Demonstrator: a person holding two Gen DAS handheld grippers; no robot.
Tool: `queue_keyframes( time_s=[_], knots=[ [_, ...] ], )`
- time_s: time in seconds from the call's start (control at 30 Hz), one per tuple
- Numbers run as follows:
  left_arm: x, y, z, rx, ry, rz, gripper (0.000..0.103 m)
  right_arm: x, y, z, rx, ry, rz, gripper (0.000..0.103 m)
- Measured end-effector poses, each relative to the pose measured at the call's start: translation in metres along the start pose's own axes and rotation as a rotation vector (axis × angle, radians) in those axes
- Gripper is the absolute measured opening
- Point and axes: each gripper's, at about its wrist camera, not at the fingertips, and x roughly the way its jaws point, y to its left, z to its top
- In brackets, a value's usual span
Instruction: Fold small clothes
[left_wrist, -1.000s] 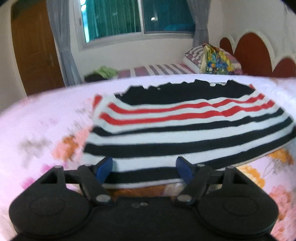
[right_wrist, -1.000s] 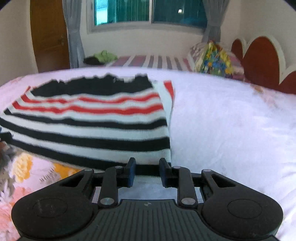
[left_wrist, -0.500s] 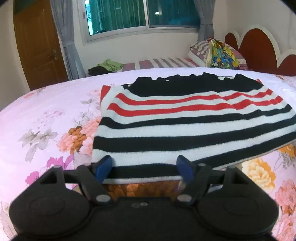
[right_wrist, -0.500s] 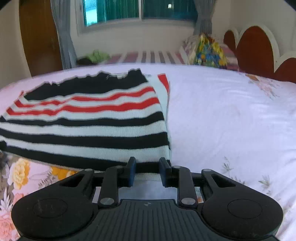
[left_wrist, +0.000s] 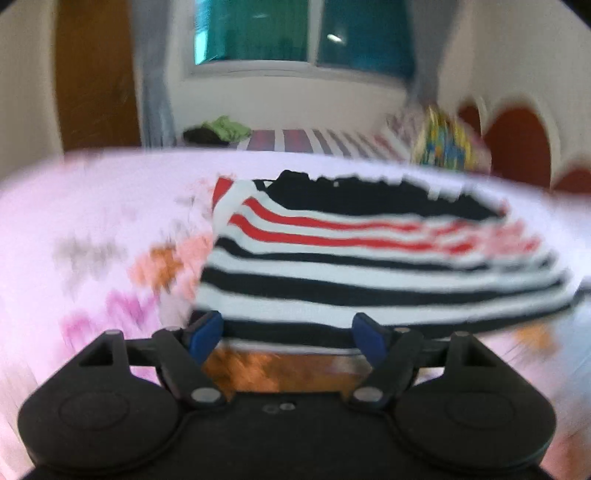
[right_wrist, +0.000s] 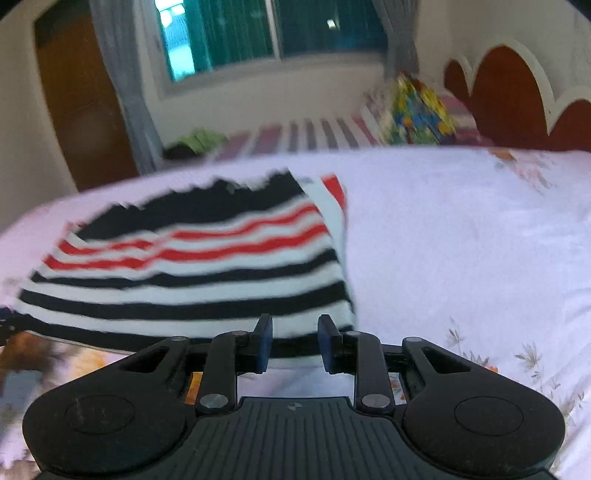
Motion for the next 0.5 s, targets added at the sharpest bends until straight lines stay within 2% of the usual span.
queue_keyframes(
  time_s=[0.1, 0.23, 0.33, 0.4, 0.5],
  knots=[
    [-0.003, 0.019, -0.013, -0.259, 0.014, -0.112, 0.071, -0.008, 0.009, 0.002, 0.027, -0.006, 0.056, 0.027],
    [0.017, 0.042, -0.028, -0.553, 0.041, -0.197, 0.059, -0.011, 0.03, 0.011, 0.02, -0.027, 0.116, 0.027],
    [0.03, 0.058, -0.035, -0.727, -0.025, -0.24, 0.059, -0.005, 0.043, 0.019, 0.02, -0.029, 0.168, 0.027],
    [0.04, 0.065, -0.033, -0.797, -0.075, -0.251, 0.06, 0.003, 0.052, 0.024, 0.004, -0.026, 0.197, 0.027],
    [0.057, 0.06, -0.018, -0.771, -0.105, -0.219, 0.06, 0.021, 0.064, 0.035, 0.0, -0.018, 0.238, 0.027]
  ],
)
